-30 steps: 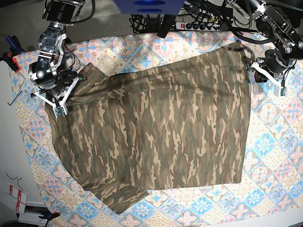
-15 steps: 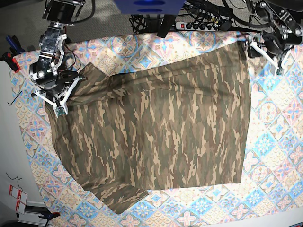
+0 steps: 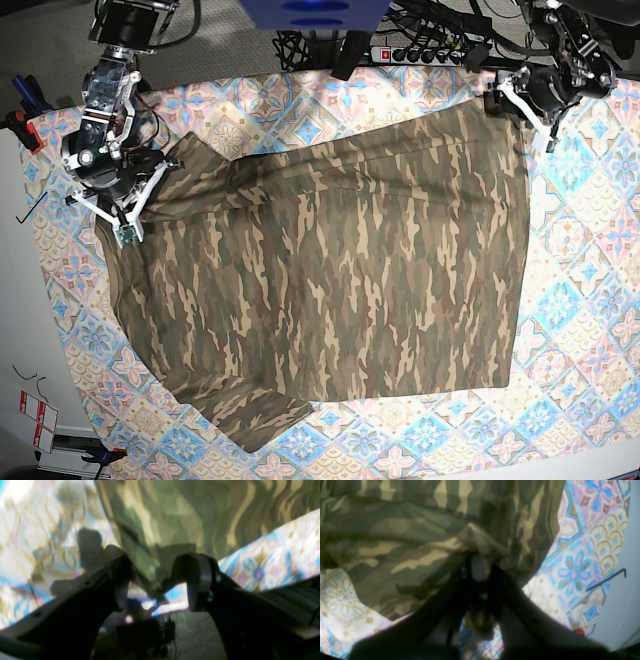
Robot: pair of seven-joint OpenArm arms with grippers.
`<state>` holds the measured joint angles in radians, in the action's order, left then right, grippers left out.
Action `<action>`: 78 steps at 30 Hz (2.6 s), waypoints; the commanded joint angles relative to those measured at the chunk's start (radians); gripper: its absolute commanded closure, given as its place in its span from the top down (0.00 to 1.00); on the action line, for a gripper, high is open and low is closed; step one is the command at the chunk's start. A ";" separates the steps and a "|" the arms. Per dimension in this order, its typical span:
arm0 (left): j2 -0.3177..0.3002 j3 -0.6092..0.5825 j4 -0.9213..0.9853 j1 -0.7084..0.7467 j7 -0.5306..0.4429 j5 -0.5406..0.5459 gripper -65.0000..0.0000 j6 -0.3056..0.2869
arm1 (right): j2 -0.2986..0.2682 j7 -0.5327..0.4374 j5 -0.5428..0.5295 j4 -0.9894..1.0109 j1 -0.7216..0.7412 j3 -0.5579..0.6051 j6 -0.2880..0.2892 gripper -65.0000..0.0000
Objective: Fold the T-shirt properly
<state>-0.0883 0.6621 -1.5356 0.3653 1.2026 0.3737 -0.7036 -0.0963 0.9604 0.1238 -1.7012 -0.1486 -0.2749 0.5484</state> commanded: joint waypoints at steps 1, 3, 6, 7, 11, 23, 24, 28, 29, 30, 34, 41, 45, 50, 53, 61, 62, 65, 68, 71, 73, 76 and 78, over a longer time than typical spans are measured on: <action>0.005 -0.009 0.008 0.001 0.007 -0.014 0.53 0.005 | -0.009 -0.016 -0.003 -0.015 0.011 -0.002 0.000 0.00; 0.005 -0.009 0.008 -0.001 0.007 -0.014 0.52 0.005 | -0.009 -0.016 -0.003 -0.015 0.011 -0.002 0.000 0.00; 0.011 -0.018 0.010 -0.019 0.009 -0.014 0.52 0.005 | -0.009 -0.016 -0.003 -0.015 0.011 -0.002 0.000 0.00; 0.015 -0.034 0.010 -0.022 0.009 -0.014 0.52 0.005 | -0.009 -0.016 -0.003 -0.015 0.011 -0.002 0.000 0.00; 0.022 -0.101 0.010 -0.025 0.009 -0.014 0.27 0.005 | -0.009 -0.016 -0.003 -0.017 0.011 -0.002 0.000 0.00; 0.034 -0.097 0.002 -0.019 0.015 -0.014 0.10 0.005 | -0.009 -0.016 -0.003 -0.017 0.011 -0.002 0.000 0.00; 0.034 -0.077 0.002 -0.018 0.015 -0.014 0.10 0.005 | -0.009 -0.016 -0.003 -0.017 0.011 -0.002 0.000 0.00; 0.031 -0.026 0.002 -0.005 0.015 -0.014 0.09 0.005 | -0.009 -0.016 -0.003 -0.017 0.011 -0.002 0.000 0.00; 0.026 -0.020 0.001 -0.005 0.015 -0.014 0.09 0.005 | -0.009 -0.016 -0.003 -0.017 0.011 -0.002 0.000 0.00; 0.014 -0.020 0.001 -0.005 0.015 -0.014 0.08 0.005 | -0.009 -0.018 -0.003 -0.017 0.011 -0.002 0.000 0.00; 0.006 -0.017 0.001 -0.007 0.015 -0.014 0.07 0.005 | -0.009 -0.016 -0.003 -0.017 0.013 -0.002 0.000 0.00; 0.008 -0.017 -0.127 0.004 0.024 -0.020 0.06 0.005 | -0.009 -0.016 -0.003 -0.017 0.014 -0.002 0.000 0.00; 0.008 -0.014 -0.268 0.024 0.093 -0.020 0.06 0.005 | -0.009 -0.016 -0.003 -0.017 0.014 -0.002 0.000 0.00; 0.009 0.028 -0.305 0.019 0.098 -0.022 0.06 0.005 | -0.009 -0.016 -0.003 -0.017 0.014 -0.002 0.000 0.00; 0.008 0.035 -0.305 0.007 0.101 -0.023 0.06 0.005 | -0.009 -0.016 -0.003 -0.017 0.014 -0.002 0.000 0.00; 0.008 0.087 -0.302 -0.084 0.194 -0.022 0.06 0.005 | -0.009 -0.018 -0.003 -0.017 0.014 -0.002 0.000 0.00; 0.008 0.097 -0.302 -0.101 0.194 -0.023 0.06 0.005 | -0.009 -0.018 -0.003 -0.017 0.014 -0.002 0.000 0.00; 0.008 0.126 -0.302 -0.142 0.194 -0.023 0.06 0.005 | -0.009 -0.019 -0.003 -0.017 0.014 -0.002 0.000 0.00; 0.006 0.143 -0.302 -0.176 0.194 -0.025 0.06 0.005 | -0.009 -0.019 -0.003 -0.017 0.014 -0.002 0.000 0.00; 0.006 0.141 -0.300 -0.196 0.194 -0.028 0.06 0.005 | -0.009 -0.021 -0.003 -0.017 0.014 -0.002 0.000 0.00; 0.006 0.138 -0.286 -0.216 0.194 -0.054 0.06 0.005 | -0.009 -0.021 -0.003 -0.017 0.014 -0.002 0.000 0.00; 0.006 0.138 -0.233 -0.262 0.194 -0.112 0.06 0.005 | -0.009 -0.018 -0.003 -0.017 0.016 -0.002 0.000 0.00; 0.006 0.138 -0.207 -0.285 0.194 -0.140 0.06 0.005 | -0.009 -0.018 -0.003 -0.015 0.016 -0.002 0.000 0.00</action>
<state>-0.0662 0.7959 -1.7248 0.0853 1.4063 0.2337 -0.7006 -0.0944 0.9565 0.1234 -1.7008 -0.1459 -0.2749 0.5518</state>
